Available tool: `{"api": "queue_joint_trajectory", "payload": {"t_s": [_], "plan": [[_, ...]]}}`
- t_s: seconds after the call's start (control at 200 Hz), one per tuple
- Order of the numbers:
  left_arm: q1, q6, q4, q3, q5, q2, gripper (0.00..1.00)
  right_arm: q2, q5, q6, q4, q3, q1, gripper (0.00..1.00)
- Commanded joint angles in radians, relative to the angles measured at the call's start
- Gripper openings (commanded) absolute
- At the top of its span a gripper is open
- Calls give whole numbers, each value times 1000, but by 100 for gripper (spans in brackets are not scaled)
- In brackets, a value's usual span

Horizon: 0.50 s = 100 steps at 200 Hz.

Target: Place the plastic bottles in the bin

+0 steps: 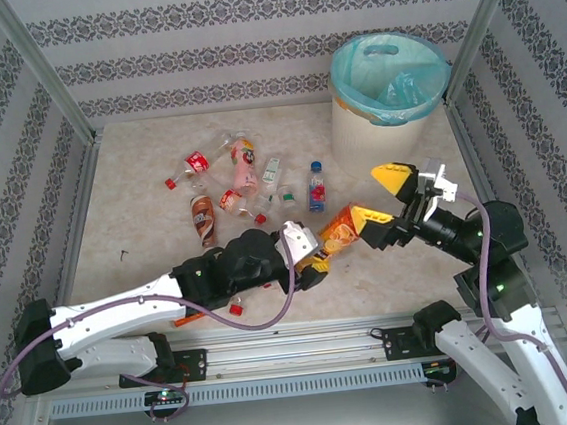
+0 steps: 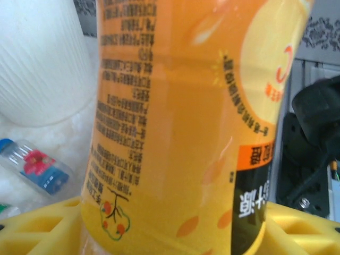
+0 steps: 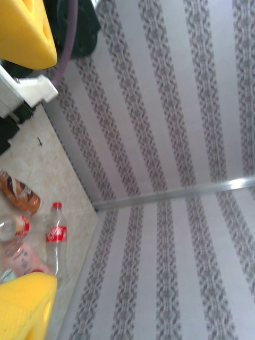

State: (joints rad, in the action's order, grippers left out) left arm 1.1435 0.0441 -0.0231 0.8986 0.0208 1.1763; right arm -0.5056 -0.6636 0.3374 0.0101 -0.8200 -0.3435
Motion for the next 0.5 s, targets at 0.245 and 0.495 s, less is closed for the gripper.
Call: {"api": "queue_joint_trajectory", "payload": {"t_s": [0.245,0.495], "plan": [[-7,50,262,-86,-51,-114,63,-31,-85,-7,-42,-13,-88,98],[-7,54,288,-110,-3,-155,62,-125,-59,-48,-29,-41,-231,98]]}}
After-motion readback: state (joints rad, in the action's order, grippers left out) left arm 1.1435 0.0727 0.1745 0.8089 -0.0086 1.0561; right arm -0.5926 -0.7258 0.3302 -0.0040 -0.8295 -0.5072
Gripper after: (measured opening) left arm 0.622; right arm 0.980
